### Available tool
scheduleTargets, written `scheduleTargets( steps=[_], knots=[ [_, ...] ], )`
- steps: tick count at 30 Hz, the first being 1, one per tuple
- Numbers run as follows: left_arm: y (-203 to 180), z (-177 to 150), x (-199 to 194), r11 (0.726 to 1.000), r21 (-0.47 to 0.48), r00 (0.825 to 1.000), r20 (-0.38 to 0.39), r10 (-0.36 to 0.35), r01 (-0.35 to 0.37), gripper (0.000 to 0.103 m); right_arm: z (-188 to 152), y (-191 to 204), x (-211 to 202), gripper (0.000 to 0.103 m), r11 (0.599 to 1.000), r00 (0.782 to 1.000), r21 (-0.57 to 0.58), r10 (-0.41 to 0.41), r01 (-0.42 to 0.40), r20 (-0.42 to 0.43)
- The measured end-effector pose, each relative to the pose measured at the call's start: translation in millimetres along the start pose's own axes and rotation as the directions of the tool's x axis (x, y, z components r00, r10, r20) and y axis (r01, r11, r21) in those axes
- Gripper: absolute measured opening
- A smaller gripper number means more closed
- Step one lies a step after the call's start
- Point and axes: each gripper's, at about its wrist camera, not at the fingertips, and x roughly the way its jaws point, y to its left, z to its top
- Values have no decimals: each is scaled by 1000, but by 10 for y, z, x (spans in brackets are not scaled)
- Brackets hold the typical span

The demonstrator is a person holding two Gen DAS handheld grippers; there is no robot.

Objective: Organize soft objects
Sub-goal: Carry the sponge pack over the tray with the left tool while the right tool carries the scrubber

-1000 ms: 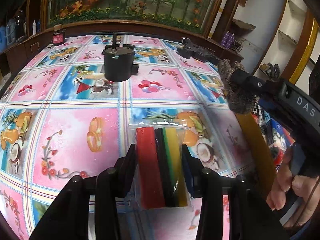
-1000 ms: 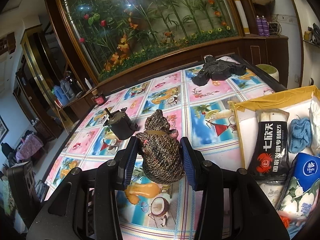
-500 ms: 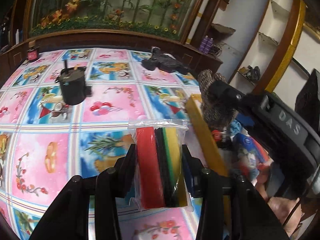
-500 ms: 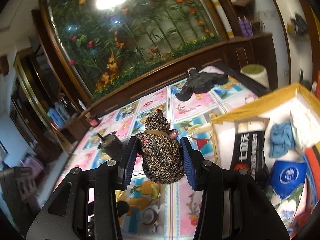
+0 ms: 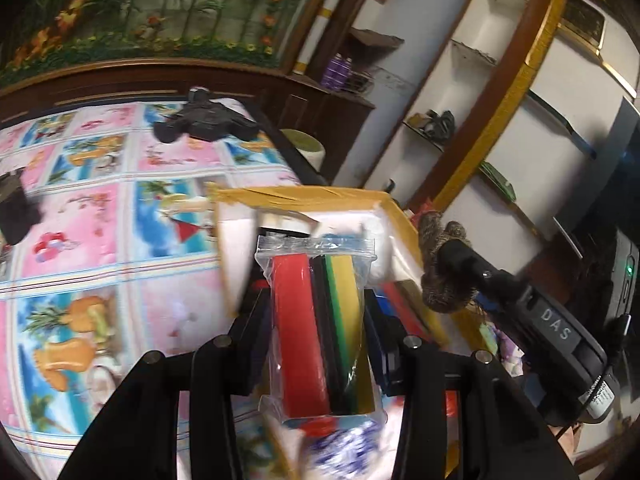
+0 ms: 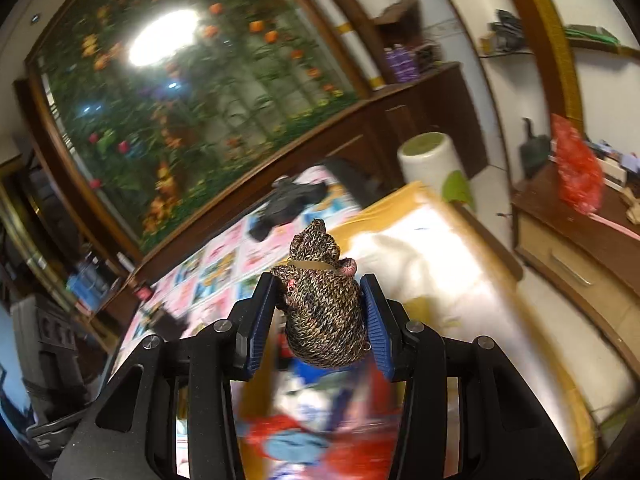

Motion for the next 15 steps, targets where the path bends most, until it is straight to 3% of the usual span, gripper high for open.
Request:
scheduleTargets(
  steps=[7,15],
  knots=[
    [-302,-201,350,997,54,994,-101,-40,45,43,152,-471,-48,43,988,987,-16,-153,152,-50],
    [-380,-339,270,991,132,998,-66,16,-7,44,85,-508,46,43,971,967,-107,-224,212,-122]
  ],
)
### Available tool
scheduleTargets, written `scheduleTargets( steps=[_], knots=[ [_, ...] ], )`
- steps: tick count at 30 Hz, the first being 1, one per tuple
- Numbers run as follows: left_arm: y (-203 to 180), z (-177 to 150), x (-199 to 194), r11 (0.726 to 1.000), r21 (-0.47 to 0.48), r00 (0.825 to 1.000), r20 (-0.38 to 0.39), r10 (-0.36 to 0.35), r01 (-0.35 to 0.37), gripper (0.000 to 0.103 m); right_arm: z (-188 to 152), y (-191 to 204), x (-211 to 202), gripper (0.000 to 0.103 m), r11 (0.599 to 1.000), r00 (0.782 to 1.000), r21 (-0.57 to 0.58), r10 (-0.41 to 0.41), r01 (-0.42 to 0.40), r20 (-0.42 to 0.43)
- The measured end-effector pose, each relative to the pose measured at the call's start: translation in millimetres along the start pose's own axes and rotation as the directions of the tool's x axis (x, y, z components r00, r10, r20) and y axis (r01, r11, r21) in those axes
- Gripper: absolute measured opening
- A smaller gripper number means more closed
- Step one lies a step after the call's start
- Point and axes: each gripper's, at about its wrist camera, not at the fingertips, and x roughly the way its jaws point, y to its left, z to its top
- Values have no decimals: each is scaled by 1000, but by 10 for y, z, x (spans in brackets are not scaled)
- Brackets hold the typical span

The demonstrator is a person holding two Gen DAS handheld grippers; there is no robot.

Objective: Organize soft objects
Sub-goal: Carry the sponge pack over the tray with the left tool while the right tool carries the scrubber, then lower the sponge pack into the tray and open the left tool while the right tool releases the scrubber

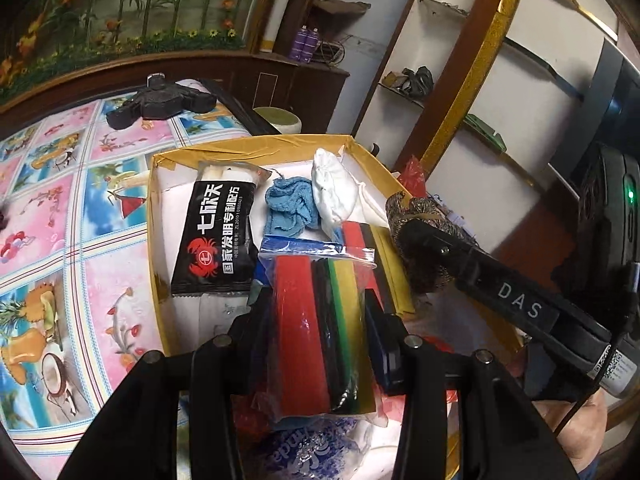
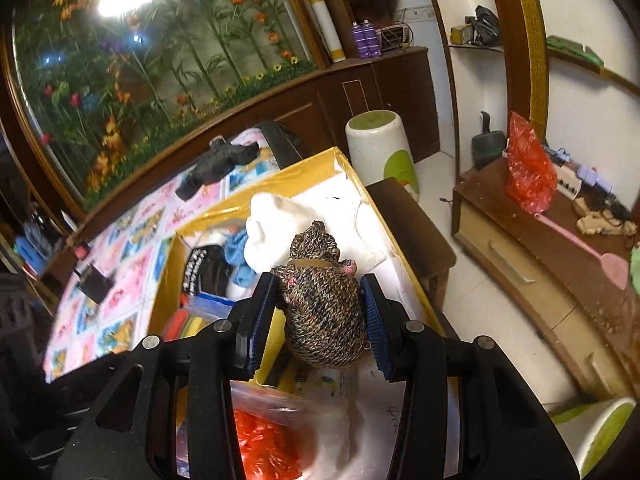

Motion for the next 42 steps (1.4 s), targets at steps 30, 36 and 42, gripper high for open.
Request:
scheduleTargets(
  steps=[30,36,42],
  knots=[
    [-152,-80,-118,991,92,993,82,86,-94,49,-269,404,-270,44,980,992,-154,-122,126,39],
    [-120,-71,-207,994,69,990,114,79,-88,57,-269,443,-403,44,983,993,-151,-98,107,66],
    [-142,-99,-312,991,72,983,157,99,-112,61,-277,490,-469,44,988,996,-139,-59,67,63]
  ],
)
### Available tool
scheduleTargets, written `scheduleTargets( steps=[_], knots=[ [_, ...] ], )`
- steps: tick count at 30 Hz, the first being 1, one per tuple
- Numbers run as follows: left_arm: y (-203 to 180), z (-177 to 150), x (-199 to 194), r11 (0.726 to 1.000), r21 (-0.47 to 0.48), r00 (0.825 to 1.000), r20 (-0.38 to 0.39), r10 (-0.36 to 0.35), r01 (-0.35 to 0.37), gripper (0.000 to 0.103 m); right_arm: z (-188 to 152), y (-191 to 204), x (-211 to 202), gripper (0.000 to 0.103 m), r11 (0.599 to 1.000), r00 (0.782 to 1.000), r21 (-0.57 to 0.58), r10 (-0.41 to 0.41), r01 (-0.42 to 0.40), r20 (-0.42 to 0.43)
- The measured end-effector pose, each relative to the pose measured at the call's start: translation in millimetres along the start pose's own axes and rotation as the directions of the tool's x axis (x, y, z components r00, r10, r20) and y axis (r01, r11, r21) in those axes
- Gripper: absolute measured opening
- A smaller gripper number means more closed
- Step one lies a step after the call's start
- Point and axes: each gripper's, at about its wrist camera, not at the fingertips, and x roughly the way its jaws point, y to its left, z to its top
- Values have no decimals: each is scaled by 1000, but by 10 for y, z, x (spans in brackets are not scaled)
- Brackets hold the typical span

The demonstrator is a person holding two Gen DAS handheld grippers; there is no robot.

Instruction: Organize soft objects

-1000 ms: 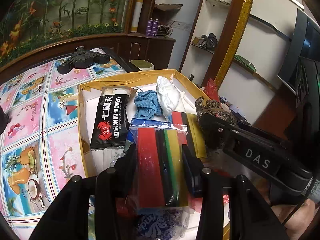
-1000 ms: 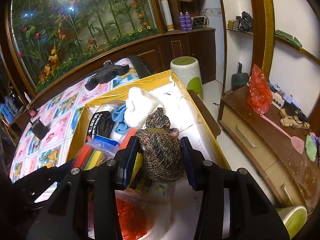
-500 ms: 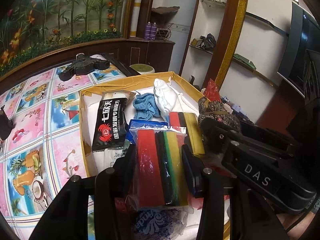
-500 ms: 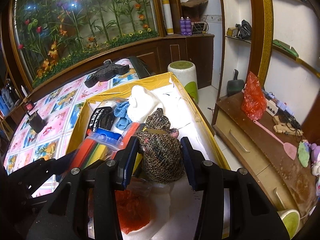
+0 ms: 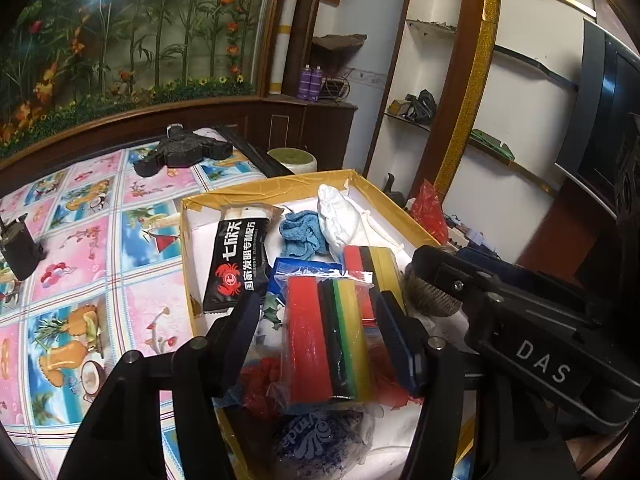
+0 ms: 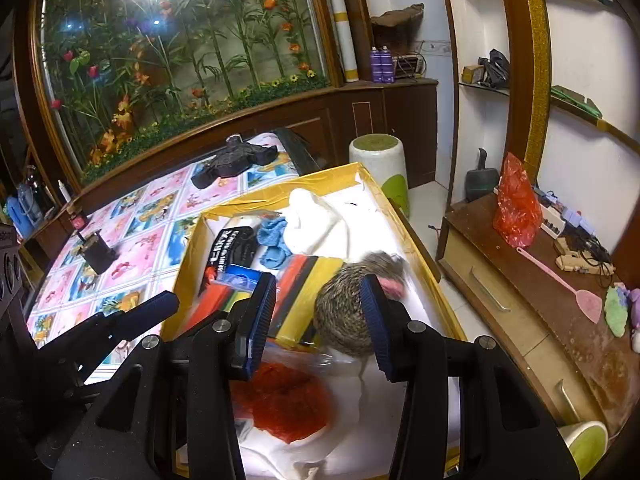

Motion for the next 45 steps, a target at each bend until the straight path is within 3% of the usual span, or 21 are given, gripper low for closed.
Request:
scheduleTargets(
  steps=[8,13,17,20,29,34,45],
  knots=[
    [-20,-18,-202,999,28,997,77,15,-17,68,20,62,-102,44,1000,1000,0,6,-6,30],
    [21,-39,-225,999,42,997,70,19,-22,68,58,56,-190,45,1000,998,19,-10,8,64],
    [71,-63,-269,999,38,997,68,24,-27,70,50,65,-189,56,999,998,31,-16,14,64],
    [115,-74,-299,999,32,998,65,28,-30,78,19,90,-183,56,999,998,32,-18,16,59],
    [217,-123,-465,989,109,989,112,92,-104,78,-16,185,-283,57,999,998,12,-44,43,51],
    [484,-111,-623,993,44,986,135,100,-107,79,-36,197,-404,61,999,996,5,-54,54,64],
    [496,-210,-690,984,101,987,75,140,-147,80,-104,365,-448,62,999,998,-17,-38,39,54]
  ],
)
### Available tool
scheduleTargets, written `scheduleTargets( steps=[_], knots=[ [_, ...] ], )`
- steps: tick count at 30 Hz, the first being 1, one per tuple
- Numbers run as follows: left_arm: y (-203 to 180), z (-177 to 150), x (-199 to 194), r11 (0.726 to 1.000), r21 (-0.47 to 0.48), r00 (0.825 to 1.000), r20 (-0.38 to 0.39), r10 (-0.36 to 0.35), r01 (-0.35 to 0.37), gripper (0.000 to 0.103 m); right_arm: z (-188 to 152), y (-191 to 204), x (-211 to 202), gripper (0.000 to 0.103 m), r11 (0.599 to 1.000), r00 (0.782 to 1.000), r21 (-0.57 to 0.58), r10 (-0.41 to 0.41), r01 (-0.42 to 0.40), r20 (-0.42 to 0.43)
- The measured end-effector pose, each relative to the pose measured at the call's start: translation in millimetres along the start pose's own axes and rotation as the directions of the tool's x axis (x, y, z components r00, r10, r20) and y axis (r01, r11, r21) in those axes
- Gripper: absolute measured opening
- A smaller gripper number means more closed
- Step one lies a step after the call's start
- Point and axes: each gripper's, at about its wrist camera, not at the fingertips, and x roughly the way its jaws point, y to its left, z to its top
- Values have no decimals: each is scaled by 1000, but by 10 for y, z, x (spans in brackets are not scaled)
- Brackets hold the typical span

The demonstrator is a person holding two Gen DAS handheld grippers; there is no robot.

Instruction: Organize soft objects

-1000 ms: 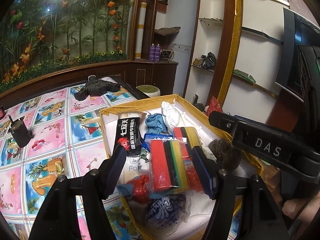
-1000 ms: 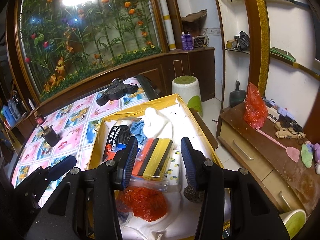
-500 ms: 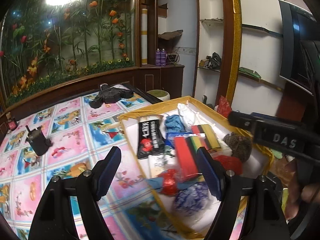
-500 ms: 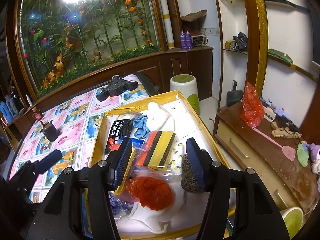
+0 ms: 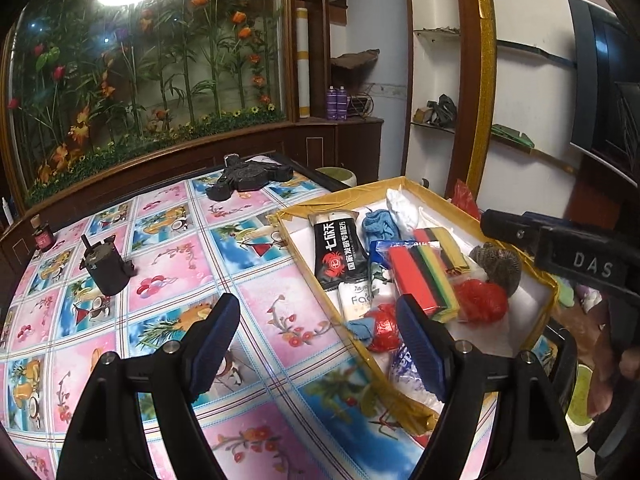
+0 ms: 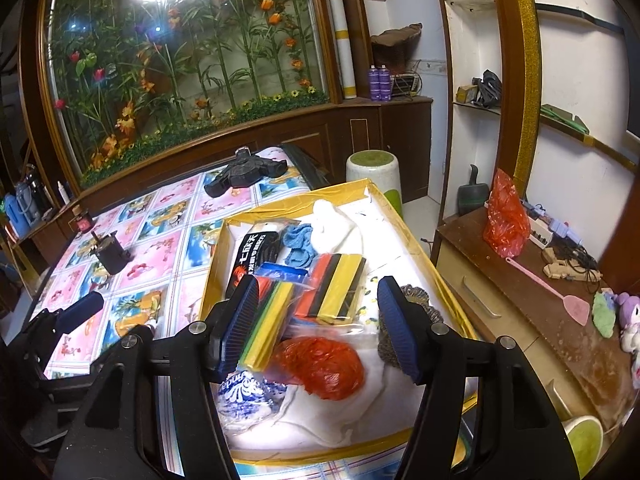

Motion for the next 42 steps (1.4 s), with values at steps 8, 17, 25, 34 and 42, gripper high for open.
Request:
scheduleTargets(
  steps=[8,17,25,34,42],
  knots=[
    [19,12,-100,999,10,999,2,51,-51,81,-47,123,0,62,1000,1000,-19,-12,12,-20],
    [114,27,28,996,-27,993,-75,87,-89,81,-65,198,144,62,1000,999,-14,11,-11,-39],
    [154,-7,117,993,-55,989,-115,97,-104,81,-98,160,220,62,1000,999,-13,23,-24,-44],
    [56,-30,121,988,3,982,-103,156,-156,81,-144,129,244,62,999,998,-6,35,-36,-50],
    [26,-38,129,987,18,981,-109,163,-162,81,-166,146,245,62,999,998,-9,38,-39,-51]
  ],
)
